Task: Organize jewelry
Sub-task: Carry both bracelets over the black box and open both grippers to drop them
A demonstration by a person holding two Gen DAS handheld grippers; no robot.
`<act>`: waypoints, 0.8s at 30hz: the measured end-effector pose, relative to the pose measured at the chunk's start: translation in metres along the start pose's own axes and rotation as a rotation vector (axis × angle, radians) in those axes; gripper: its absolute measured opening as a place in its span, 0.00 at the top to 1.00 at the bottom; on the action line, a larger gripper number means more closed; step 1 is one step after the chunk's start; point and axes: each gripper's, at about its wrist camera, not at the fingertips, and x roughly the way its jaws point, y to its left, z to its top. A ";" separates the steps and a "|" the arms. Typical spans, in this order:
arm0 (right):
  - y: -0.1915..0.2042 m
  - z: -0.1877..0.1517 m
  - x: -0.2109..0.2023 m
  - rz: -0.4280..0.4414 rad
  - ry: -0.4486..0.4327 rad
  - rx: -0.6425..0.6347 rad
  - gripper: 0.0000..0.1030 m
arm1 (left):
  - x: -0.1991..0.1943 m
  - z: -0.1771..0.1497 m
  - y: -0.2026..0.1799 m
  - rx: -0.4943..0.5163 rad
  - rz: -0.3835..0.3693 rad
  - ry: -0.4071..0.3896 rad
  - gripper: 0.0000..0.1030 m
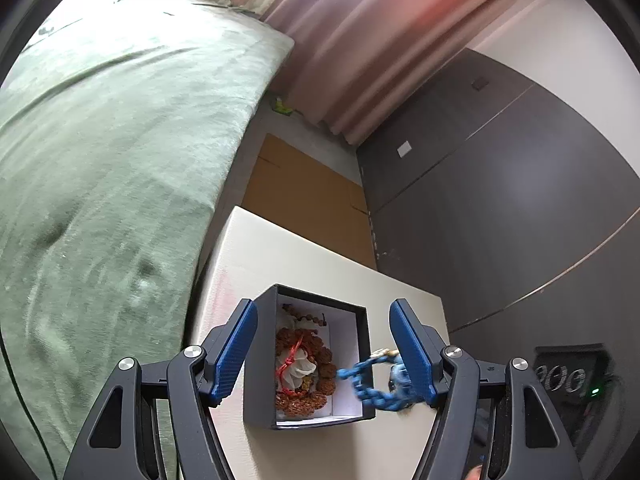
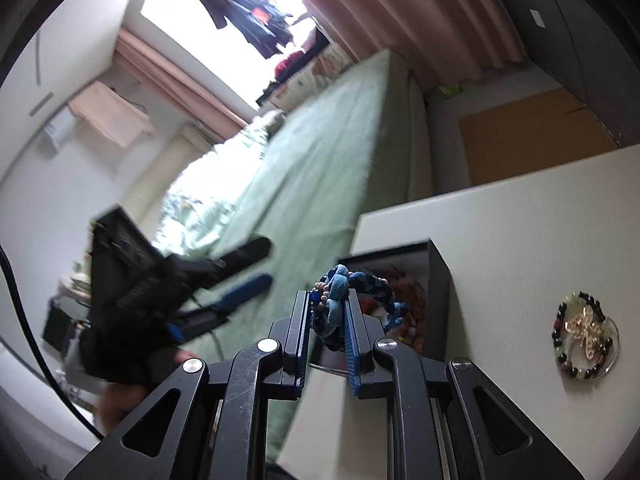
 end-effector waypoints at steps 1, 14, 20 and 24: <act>-0.001 -0.001 0.003 -0.014 0.009 -0.002 0.83 | -0.001 0.000 0.001 -0.003 -0.002 -0.001 0.33; -0.016 -0.004 0.025 -0.113 0.093 0.038 0.55 | -0.005 0.002 0.006 -0.018 -0.009 -0.003 0.33; -0.025 0.000 -0.007 -0.092 0.031 0.075 0.55 | -0.004 -0.001 0.002 -0.007 -0.009 0.000 0.33; -0.038 0.001 -0.036 -0.092 -0.017 0.116 0.55 | 0.001 -0.006 -0.005 0.013 -0.004 0.017 0.33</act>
